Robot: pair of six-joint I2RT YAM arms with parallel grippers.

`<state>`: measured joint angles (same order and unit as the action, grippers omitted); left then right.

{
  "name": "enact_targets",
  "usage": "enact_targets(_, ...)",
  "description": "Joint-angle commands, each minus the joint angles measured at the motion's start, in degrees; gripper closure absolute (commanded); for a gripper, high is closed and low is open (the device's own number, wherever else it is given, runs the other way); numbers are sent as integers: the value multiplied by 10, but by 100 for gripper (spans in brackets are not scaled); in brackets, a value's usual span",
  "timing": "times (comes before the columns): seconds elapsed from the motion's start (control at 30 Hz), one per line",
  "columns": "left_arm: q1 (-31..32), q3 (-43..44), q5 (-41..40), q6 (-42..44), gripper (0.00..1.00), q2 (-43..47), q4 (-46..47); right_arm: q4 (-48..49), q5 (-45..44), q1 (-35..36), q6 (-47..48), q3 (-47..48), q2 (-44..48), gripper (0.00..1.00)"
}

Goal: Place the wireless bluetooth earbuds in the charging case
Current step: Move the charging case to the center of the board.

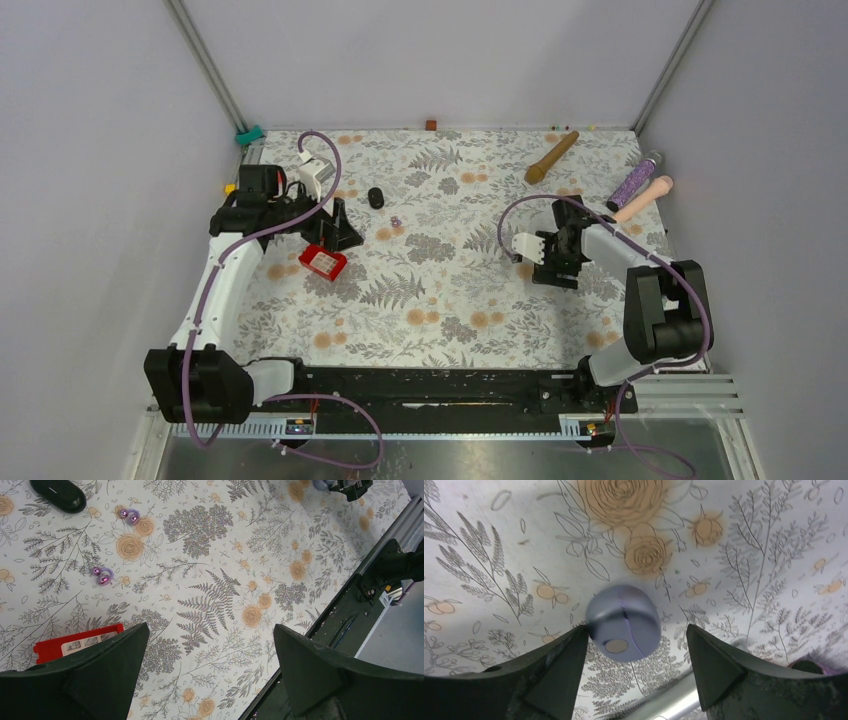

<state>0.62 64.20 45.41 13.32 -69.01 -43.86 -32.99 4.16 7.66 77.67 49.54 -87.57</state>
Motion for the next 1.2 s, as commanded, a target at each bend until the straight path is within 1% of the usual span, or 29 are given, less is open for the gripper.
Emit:
enact_targets(0.0,-5,1,25,9,1,-3,16,-28,5,15,-10,35,-24,25)
enact_targets(0.03,-5,0,26,9,1,-4,15,-28,4,16,-18,40,-29,31)
enact_targets(0.07,-5,0,27,9,2,-5,16,-27,2,16,-29,45,-34,40)
enact_targets(0.1,-4,0,27,9,1,-5,16,-27,1,17,-49,52,-39,47)
enact_targets(0.13,-5,1,28,10,1,-6,16,-28,1,17,-62,58,-42,53)
enact_targets(0.17,-6,0,29,10,1,-7,16,-30,1,17,-74,63,-45,55)
enact_targets(0.33,-6,1,32,9,1,-11,16,-37,29,19,-117,77,-47,55)
enact_targets(0.43,-5,2,31,9,2,-11,16,-46,58,31,-177,100,-46,55)
enact_targets(0.53,-6,2,32,8,2,-14,16,-47,71,66,-254,130,-47,56)
enact_targets(0.63,-6,2,31,7,1,-17,16,-41,49,118,-319,144,-53,56)
enact_targets(0.7,-6,2,31,7,1,-18,16,-24,15,154,-361,149,-62,56)
enact_targets(0.8,-5,2,29,7,1,-18,16,-10,-21,192,-419,171,-93,55)
enact_targets(0.93,-6,3,28,7,1,-17,16,-10,-61,219,-482,215,-148,54)
enact_targets(1.03,-6,2,27,7,1,-18,16,-14,-88,231,-499,239,-178,54)
enact_targets(1.17,-6,1,29,7,1,-19,16,-16,-73,236,-510,241,-190,50)
